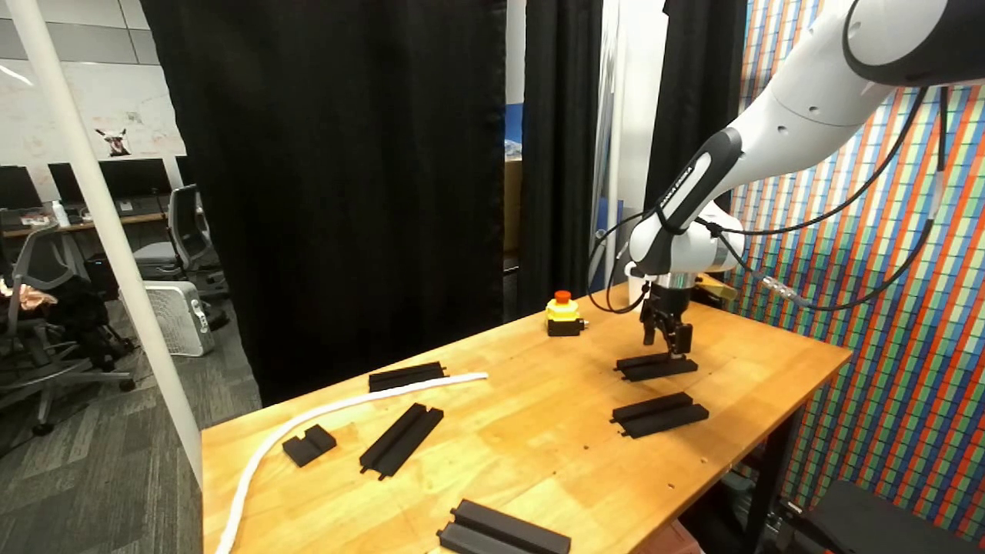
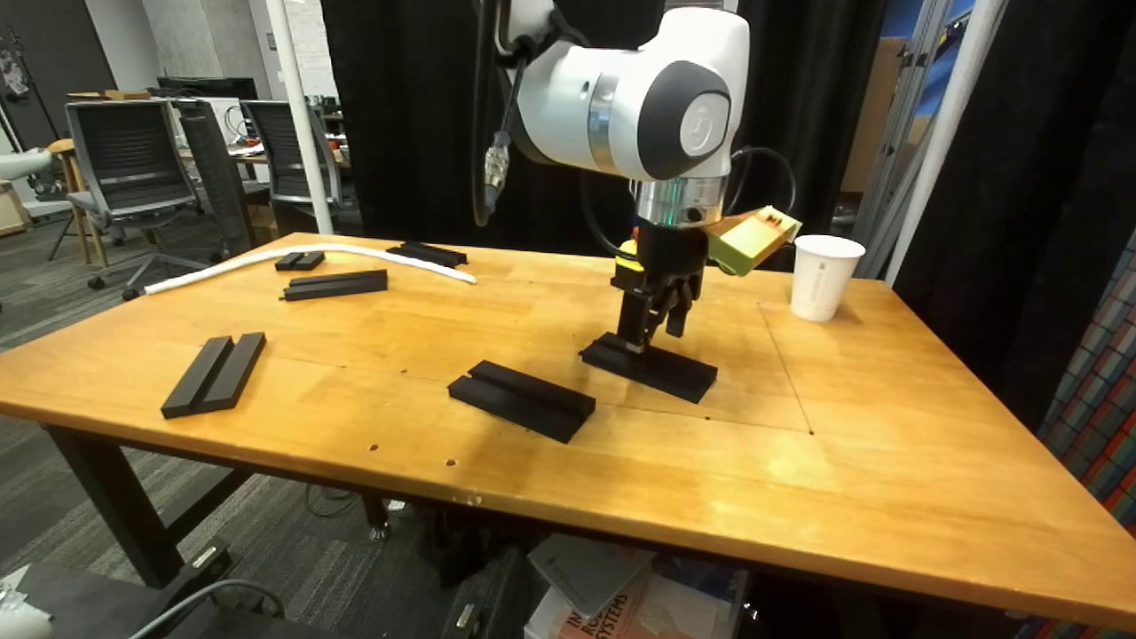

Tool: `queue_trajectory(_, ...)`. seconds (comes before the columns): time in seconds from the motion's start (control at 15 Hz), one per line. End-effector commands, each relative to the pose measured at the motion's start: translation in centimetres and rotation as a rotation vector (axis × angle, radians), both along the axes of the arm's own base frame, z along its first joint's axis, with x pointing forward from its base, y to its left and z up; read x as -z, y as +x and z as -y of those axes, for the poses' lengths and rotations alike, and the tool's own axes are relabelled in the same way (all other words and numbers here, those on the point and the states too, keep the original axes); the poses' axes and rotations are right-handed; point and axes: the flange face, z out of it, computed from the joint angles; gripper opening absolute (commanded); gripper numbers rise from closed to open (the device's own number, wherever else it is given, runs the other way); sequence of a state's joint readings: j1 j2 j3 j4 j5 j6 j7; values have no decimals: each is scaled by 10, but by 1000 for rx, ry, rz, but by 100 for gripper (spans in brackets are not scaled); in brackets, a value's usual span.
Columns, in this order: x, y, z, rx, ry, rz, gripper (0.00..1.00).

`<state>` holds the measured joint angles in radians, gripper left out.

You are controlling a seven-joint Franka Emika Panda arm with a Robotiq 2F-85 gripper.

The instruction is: Align all the black objects in a straight line.

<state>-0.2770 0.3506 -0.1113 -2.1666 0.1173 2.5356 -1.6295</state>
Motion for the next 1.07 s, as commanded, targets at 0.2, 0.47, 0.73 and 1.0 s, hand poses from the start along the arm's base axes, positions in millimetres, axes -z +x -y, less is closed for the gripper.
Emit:
queue_trajectory(0.2, 10, 4, 5, -32, 5, 8, 100)
queue_trajectory(0.47, 15, 6, 8, -23, 4, 2, 100)
queue_trajectory(0.73, 16, 11, 9, -20, -3, 1, 100)
queue_trajectory(1.0, 18, 14, 10, -23, -3, 0, 66)
